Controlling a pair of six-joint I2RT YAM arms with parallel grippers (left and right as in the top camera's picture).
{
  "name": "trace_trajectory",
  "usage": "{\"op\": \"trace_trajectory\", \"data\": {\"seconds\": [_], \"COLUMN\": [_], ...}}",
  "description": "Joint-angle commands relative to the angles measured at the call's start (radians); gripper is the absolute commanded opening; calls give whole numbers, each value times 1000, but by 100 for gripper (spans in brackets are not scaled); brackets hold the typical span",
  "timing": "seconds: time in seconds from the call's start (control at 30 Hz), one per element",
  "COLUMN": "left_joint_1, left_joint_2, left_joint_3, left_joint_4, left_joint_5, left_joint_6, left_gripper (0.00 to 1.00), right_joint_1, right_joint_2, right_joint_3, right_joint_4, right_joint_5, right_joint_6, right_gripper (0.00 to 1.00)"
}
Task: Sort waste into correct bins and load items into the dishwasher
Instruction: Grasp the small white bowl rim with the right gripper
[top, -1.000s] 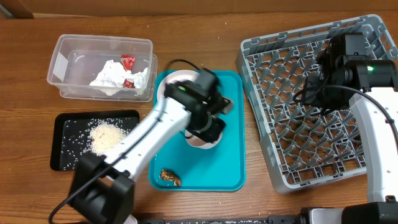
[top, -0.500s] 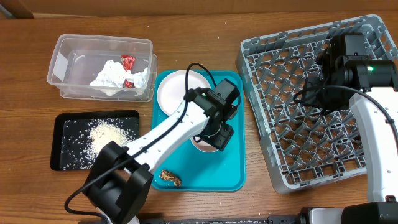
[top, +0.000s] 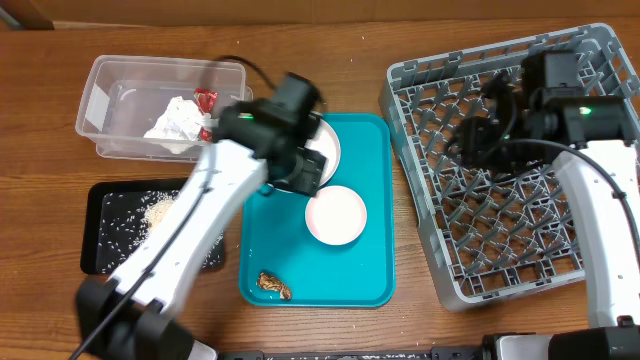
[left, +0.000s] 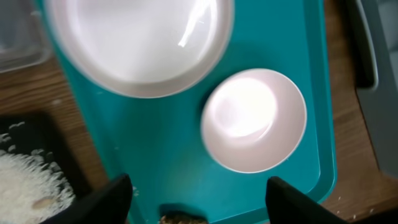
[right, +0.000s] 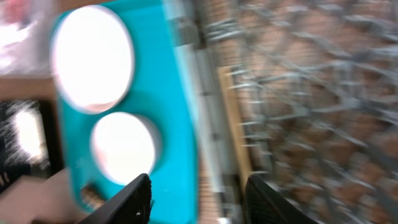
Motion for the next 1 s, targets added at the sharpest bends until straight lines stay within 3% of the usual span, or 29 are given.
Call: {"op": "trace_trajectory", "data": {"seconds": [0.0,0.27,0.4,0.57,0.77,0.87,0.97], "left_joint_1": [116,301,325,325,325,325,325], "left_joint_2": [-99,-109,-109,-109,-109,-109,-109], "left_joint_3": [29,26,26,26,26,26,26], "left_joint_4": [-31,-87,-80,-77,-77,-77,-78], "left_joint_5": [-16,78,89,89,89,89,89], "left_joint_6": [-47,-56,-56,-55,-55,-55,-55], "left_gripper": [85,88,91,93,93,93,93], "right_joint_1": [106,341,422,504,525,523,515], "right_joint_2": [10,82,145,296,417,435,429], "right_joint_3": [1,-96,-145,-184,-184,-184,-172], "right_joint_4": [26,156,209,237,246,250,243], "right_joint_5": [-123,-37,-34,80,87,93,98], "right_joint_6": [-2,109,116,238,241,241,241], "right_gripper": [54,56,57,55,46,24,20]}}
